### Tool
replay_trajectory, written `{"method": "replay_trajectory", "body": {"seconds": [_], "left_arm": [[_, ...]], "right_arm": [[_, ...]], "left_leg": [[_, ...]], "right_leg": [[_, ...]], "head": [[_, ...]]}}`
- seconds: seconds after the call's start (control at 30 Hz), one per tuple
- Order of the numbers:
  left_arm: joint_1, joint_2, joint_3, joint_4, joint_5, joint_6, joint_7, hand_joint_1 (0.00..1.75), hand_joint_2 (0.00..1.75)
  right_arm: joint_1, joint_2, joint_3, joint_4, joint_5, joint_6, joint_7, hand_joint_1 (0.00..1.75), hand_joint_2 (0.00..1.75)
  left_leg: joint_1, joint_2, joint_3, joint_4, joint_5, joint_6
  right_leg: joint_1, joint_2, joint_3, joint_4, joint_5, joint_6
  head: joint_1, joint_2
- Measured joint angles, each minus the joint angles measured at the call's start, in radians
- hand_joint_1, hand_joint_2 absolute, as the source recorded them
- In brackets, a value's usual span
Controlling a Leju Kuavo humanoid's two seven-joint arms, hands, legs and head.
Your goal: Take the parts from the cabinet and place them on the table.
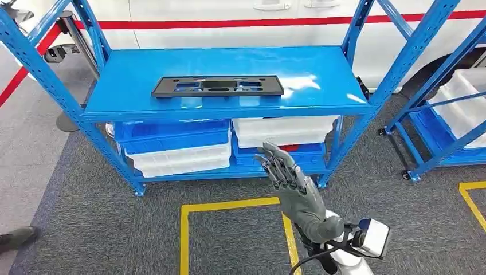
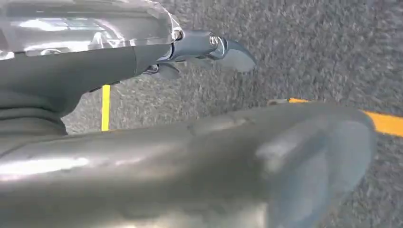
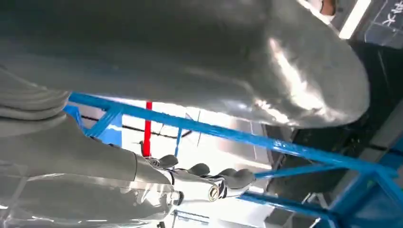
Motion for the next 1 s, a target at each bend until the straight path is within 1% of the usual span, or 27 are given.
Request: {"method": "replay_trajectory", "body": {"seconds": [0.03, 0.07, 0.1, 0.13, 0.17, 0.2, 0.23, 0.27, 0.3, 0.33, 0.37, 0.4, 0.43, 0.63, 0.67, 0.7, 0.73, 0.77, 0.8, 0.83, 0.87, 0.9, 0.93, 0.97, 1.0], "left_arm": [[-0.001, 0.000, 0.000, 0.000, 0.000, -0.001, 0.000, 0.00, 0.00], [-0.001, 0.000, 0.000, 0.000, 0.000, -0.001, -0.002, 0.00, 0.00], [-0.001, 0.000, 0.000, 0.000, 0.000, -0.002, -0.003, 0.00, 0.00], [-0.001, 0.000, 0.000, 0.000, 0.000, -0.002, -0.003, 0.00, 0.00], [-0.001, 0.000, 0.000, 0.000, 0.000, -0.002, -0.003, 0.00, 0.00], [0.000, 0.000, 0.000, 0.000, 0.000, -0.002, -0.004, 0.00, 0.00], [0.000, 0.001, 0.000, 0.000, 0.000, -0.002, -0.004, 0.00, 0.00], [0.000, 0.001, 0.000, 0.000, 0.000, -0.002, -0.004, 0.00, 0.00], [0.000, 0.000, 0.000, 0.000, 0.000, -0.004, -0.004, 0.00, 0.00], [0.000, 0.000, 0.000, 0.000, 0.000, -0.005, -0.005, 0.00, 0.00], [0.001, -0.003, 0.000, 0.001, 0.000, -0.005, -0.006, 0.00, 0.00], [-0.002, -0.004, 0.001, 0.002, 0.000, -0.005, -0.006, 0.00, 0.00], [-0.002, -0.004, 0.001, 0.002, 0.000, -0.005, -0.006, 0.00, 0.00], [-0.002, -0.004, 0.001, 0.002, 0.000, -0.005, -0.007, 0.00, 0.00], [-0.001, -0.004, 0.002, 0.002, 0.000, -0.005, -0.006, 0.00, 0.00], [-0.001, -0.004, 0.002, 0.002, 0.001, -0.005, -0.006, 0.00, 0.00], [-0.001, -0.004, 0.003, 0.002, 0.001, -0.005, -0.006, 0.00, 0.00], [-0.004, -0.002, 0.005, 0.002, 0.001, -0.004, -0.008, 0.00, 0.00], [-0.002, -0.003, 0.006, 0.002, 0.001, -0.005, -0.008, 0.00, 0.00], [0.003, -0.002, 0.006, 0.002, 0.000, -0.008, -0.008, 0.00, 0.00], [0.003, -0.002, 0.006, 0.002, -0.001, -0.009, -0.009, 0.00, 0.00], [0.003, -0.001, 0.006, 0.002, -0.002, -0.011, -0.009, 0.00, 0.00], [0.003, 0.000, 0.006, 0.002, -0.003, -0.012, -0.010, 0.00, 0.00], [0.002, 0.000, 0.006, 0.002, -0.003, -0.014, -0.010, 0.00, 0.00], [0.000, 0.000, 0.006, 0.003, -0.003, -0.014, -0.009, 0.00, 0.00]], "right_arm": [[0.000, 0.000, 0.000, 0.000, 0.001, 0.000, 0.000, 0.00, 0.00], [-0.004, 0.000, 0.000, 0.000, 0.001, 0.000, 0.000, 0.00, 0.00], [-0.006, 0.000, 0.000, 0.000, 0.002, 0.000, 0.000, 0.00, 0.00], [-0.005, 0.000, 0.000, 0.002, 0.002, 0.000, 0.000, 0.00, 0.00], [-0.004, 0.000, 0.000, 0.004, 0.002, 0.000, 0.000, 0.00, 0.00], [-0.004, 0.000, 0.000, 0.007, 0.003, 0.000, 0.000, 0.00, 0.00], [-0.004, 0.000, 0.000, 0.009, 0.003, 0.000, 0.000, 0.00, 0.00], [-0.005, 0.000, 0.000, 0.010, 0.003, 0.000, 0.000, 0.00, 0.00], [-0.005, 0.000, 0.000, 0.011, 0.003, 0.002, 0.000, 0.00, 0.00], [-0.006, 0.000, 0.000, 0.012, 0.003, 0.005, 0.000, 0.00, 0.00], [-0.007, 0.000, 0.000, 0.013, 0.003, 0.007, 0.000, 0.00, 0.00], [-0.008, 0.000, 0.000, 0.016, 0.003, 0.009, 0.000, 0.00, 0.00], [-0.009, 0.000, 0.000, 0.017, 0.003, 0.011, 0.000, 0.00, 0.00], [-0.008, 0.000, 0.000, 0.018, 0.003, 0.012, 0.000, 0.00, 0.00], [-0.008, -0.001, 0.000, 0.019, 0.003, 0.014, 0.000, 0.00, 0.00], [-0.008, -0.001, 0.000, 0.019, 0.003, 0.015, 0.000, 0.00, 0.00], [-0.009, -0.001, 0.000, 0.020, 0.003, 0.016, 0.000, 0.00, 0.00], [-0.009, -0.001, 0.000, 0.022, 0.003, 0.017, 0.000, 0.00, 0.00], [-0.010, -0.001, 0.001, 0.029, 0.003, 0.018, -0.001, 0.00, 0.00], [-0.006, -0.002, 0.001, 0.036, 0.004, 0.015, -0.005, 0.00, 0.00], [-0.004, -0.002, 0.001, 0.036, 0.007, 0.015, -0.007, 0.00, 0.00], [-0.002, -0.002, 0.001, 0.037, 0.009, 0.014, -0.010, 0.00, 0.00], [0.002, -0.003, 0.001, 0.037, 0.011, 0.012, -0.015, 0.00, 0.00], [0.005, -0.003, 0.001, 0.037, 0.013, 0.010, -0.018, 0.00, 0.00], [0.007, -0.003, 0.001, 0.037, 0.015, 0.009, -0.019, 0.00, 0.00]], "left_leg": [[0.005, 0.001, 0.007, -0.008, 0.003, 0.008], [0.005, 0.001, 0.012, -0.010, 0.000, 0.013], [0.005, 0.003, 0.015, -0.010, -0.003, 0.018], [0.004, 0.004, 0.017, -0.010, -0.006, 0.021], [0.003, 0.005, 0.019, -0.010, -0.010, 0.023], [0.002, 0.005, 0.023, -0.010, -0.014, 0.023], [0.001, 0.005, 0.030, -0.010, -0.019, 0.022], [0.000, 0.005, 0.037, -0.010, -0.024, 0.022], [-0.001, 0.004, 0.047, -0.010, -0.030, 0.021], [-0.002, 0.004, 0.058, -0.010, -0.037, 0.019], [-0.001, 0.004, 0.058, -0.012, -0.043, 0.016], [-0.008, 0.004, 0.061, -0.008, -0.048, 0.008], [-0.004, 0.004, 0.060, -0.011, -0.049, 0.004], [-0.004, 0.006, 0.061, -0.011, -0.050, 0.002], [-0.002, 0.007, 0.062, -0.015, -0.052, -0.002], [-0.002, 0.009, 0.062, -0.017, -0.053, -0.003], [-0.002, 0.011, 0.070, -0.021, -0.055, -0.008], [-0.004, 0.007, 0.065, 0.017, -0.072, -0.021], [0.004, 0.006, -0.072, 0.247, -0.160, -0.034], [0.008, 0.006, -0.112, 0.258, -0.106, -0.042], [0.009, 0.006, -0.088, 0.185, -0.050, -0.042], [0.011, 0.006, -0.051, 0.091, 0.010, -0.041], [0.012, 0.006, -0.027, 0.016, 0.039, -0.036], [0.005, 0.005, -0.011, 0.001, 0.020, -0.030], [0.005, 0.003, -0.011, 0.006, 0.017, -0.017]], "right_leg": [[-0.002, -0.006, 0.001, 0.008, -0.007, 0.006], [-0.003, -0.019, -0.014, 0.042, -0.024, 0.011], [-0.004, -0.024, -0.050, 0.107, -0.057, 0.015], [-0.005, -0.026, -0.097, 0.190, -0.090, 0.019], [-0.005, -0.027, -0.148, 0.273, -0.117, 0.021], [-0.005, -0.028, -0.187, 0.327, -0.120, 0.021], [-0.005, -0.028, -0.195, 0.319, -0.092, 0.019], [-0.005, -0.028, -0.180, 0.271, -0.048, 0.015], [-0.003, -0.029, -0.146, 0.189, 0.007, 0.009], [0.000, -0.030, -0.103, 0.090, 0.062, -0.001], [0.009, -0.037, -0.077, 0.029, 0.075, -0.014], [0.013, -0.040, -0.068, 0.010, 0.063, -0.019], [0.014, -0.041, -0.071, 0.014, 0.062, -0.017], [0.015, -0.039, -0.072, 0.011, 0.061, -0.018], [0.017, -0.037, -0.071, 0.013, 0.058, -0.021], [0.017, -0.036, -0.071, 0.013, 0.057, -0.023], [0.017, -0.033, -0.069, 0.008, 0.056, -0.026], [0.001, -0.032, -0.039, -0.018, 0.057, -0.033], [0.003, -0.033, -0.023, -0.018, 0.040, -0.044], [0.000, -0.026, -0.007, -0.014, 0.025, -0.040], [-0.001, -0.024, 0.003, -0.011, 0.016, -0.037], [-0.001, -0.023, 0.014, -0.008, 0.006, -0.033], [-0.001, -0.024, 0.021, -0.005, -0.004, -0.029], [0.007, -0.021, 0.021, 0.000, -0.012, -0.020], [0.006, -0.021, 0.021, -0.002, -0.012, -0.016]], "head": [[0.000, 0.000], [0.000, 0.000], [0.000, 0.000], [0.000, 0.000], [0.000, 0.000], [0.000, 0.000], [0.000, 0.000], [0.000, 0.000], [0.000, 0.000], [0.000, 0.000], [0.000, 0.000], [0.000, 0.000], [0.000, 0.000], [0.000, 0.000], [0.000, 0.000], [0.000, 0.000], [0.000, 0.000], [0.000, 0.000], [0.000, 0.000], [0.000, 0.000], [0.000, 0.000], [0.000, 0.000], [0.000, 0.000], [0.000, 0.000], [0.000, 0.000]]}}
